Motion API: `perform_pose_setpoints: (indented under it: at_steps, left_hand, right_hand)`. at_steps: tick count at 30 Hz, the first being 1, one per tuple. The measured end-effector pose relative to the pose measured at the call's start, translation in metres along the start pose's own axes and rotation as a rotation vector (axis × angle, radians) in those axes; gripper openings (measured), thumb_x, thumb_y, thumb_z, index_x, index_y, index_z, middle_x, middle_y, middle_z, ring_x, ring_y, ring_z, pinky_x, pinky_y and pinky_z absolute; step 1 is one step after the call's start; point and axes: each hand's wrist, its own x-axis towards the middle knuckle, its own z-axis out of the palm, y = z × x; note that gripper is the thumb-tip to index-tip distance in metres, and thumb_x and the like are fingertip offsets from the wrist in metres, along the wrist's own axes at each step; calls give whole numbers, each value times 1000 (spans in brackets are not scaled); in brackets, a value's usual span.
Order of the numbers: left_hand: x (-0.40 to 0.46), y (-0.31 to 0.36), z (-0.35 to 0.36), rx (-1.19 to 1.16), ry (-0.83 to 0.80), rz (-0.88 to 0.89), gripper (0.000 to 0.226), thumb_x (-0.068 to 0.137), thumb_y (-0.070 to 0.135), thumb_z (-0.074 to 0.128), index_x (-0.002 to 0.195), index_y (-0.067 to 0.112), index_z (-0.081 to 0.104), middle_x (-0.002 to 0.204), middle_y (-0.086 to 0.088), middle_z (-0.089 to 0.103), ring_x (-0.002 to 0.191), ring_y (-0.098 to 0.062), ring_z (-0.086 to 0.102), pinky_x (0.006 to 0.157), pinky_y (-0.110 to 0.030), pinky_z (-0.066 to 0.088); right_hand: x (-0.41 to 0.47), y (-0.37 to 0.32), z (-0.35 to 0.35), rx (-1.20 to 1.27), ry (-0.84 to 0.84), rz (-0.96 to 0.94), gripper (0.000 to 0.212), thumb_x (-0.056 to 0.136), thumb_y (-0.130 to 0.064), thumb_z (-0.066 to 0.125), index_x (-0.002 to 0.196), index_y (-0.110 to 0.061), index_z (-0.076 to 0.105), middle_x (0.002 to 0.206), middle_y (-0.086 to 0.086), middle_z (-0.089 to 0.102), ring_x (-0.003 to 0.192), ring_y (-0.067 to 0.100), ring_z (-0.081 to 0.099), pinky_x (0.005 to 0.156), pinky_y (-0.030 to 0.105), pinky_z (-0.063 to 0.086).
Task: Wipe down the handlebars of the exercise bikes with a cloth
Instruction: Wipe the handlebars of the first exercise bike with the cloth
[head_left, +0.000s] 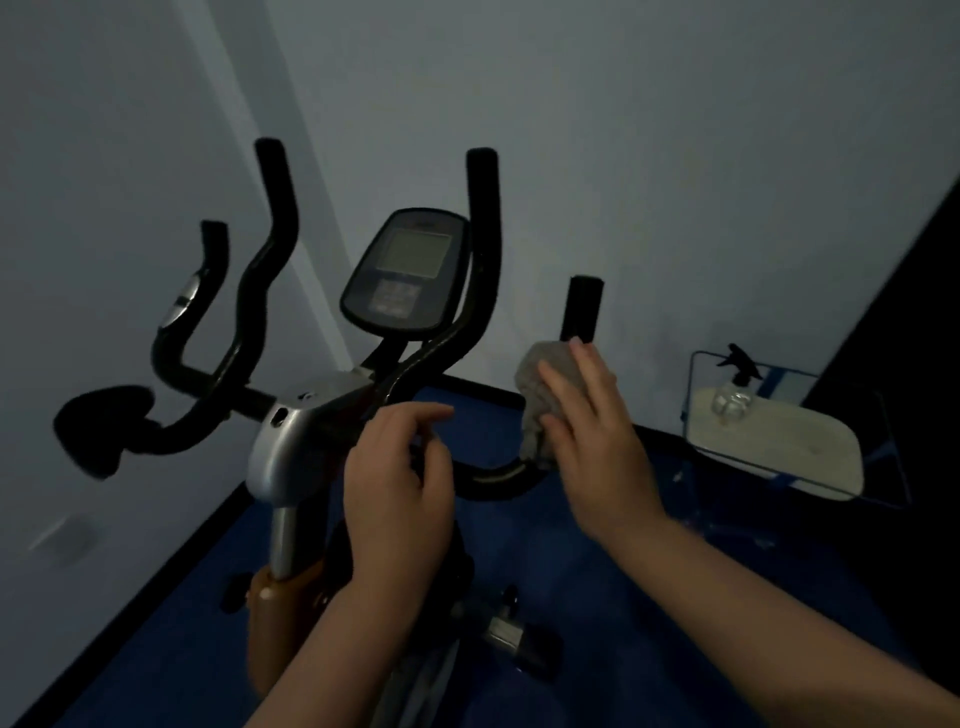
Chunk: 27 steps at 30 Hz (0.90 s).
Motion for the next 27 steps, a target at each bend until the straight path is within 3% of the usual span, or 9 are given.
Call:
perform_pose_setpoints:
  at_steps: [2,4,6,9,13,17,21,25,27]
  left_hand:
    - [4,-1,7,58,-13,20,28,85,8,55,99,32,59,87,21,54,72,-7,57,65,-44,51]
    - [1,-6,9,113,-28,56,29,83,5,57,99,29,62,87,20,54,71,-9,57,61,-44,51]
    - [-2,-11,9,94,-34,80,27,84,8,55,99,28,62,87,19,55,73,-8,58,62,-44,52]
    - [-4,-16,7,74,-52,128,24,83,11,51,98,27,62,86,16,57,75,-8,58,61,-45,51]
    - [-4,-15,7,70,-49,154,25,82,10,50,97,26,61,86,16,56,73,-8,57,58,-43,50]
    - [-3,-15,7,78,-58,173,23,83,15,48,97,28,60,87,19,53,74,-6,56,59,-41,50]
    - [-3,-14,8,76,-38,167,24,81,12,48,95,26,62,87,20,53,74,-7,56,58,-40,49]
    - [-2,-11,10,118,-21,145,25,80,10,51,94,26,63,85,22,50,73,-5,54,57,-38,48]
    - [-1,-12,9,148,-30,128,24,80,13,51,95,29,62,85,23,50,72,-2,52,58,-34,48]
  right_hand:
    - [-23,-23,23,271,134,239,51,96,-31,34,147,-29,26,159,-11,5,143,0,13,115,20,21]
    - [-53,-44,50,503,215,405,58,94,-39,37,147,-44,13,157,-20,8,141,-5,16,116,28,26]
    - [-65,-59,64,726,245,539,64,93,-41,42,144,-53,7,155,-16,23,138,0,29,115,36,30]
    - [-41,-56,64,910,347,683,53,98,-32,40,145,-44,17,146,0,42,126,8,48,106,28,41]
    - [-22,-56,67,882,500,707,46,100,-28,38,143,-39,23,143,1,45,122,10,51,104,32,44]
    - [-36,-67,80,749,490,643,56,100,-22,40,139,-49,10,149,-12,26,123,-16,35,96,3,34]
    - [3,-35,54,672,459,640,48,100,-26,38,145,-29,20,147,2,36,128,16,45,106,34,41]
    - [16,-31,49,643,514,642,48,100,-26,40,146,-24,24,143,-3,39,125,8,44,99,14,38]
    - [-7,-45,66,658,537,607,51,99,-24,43,145,-33,24,142,-3,39,120,3,47,97,17,43]
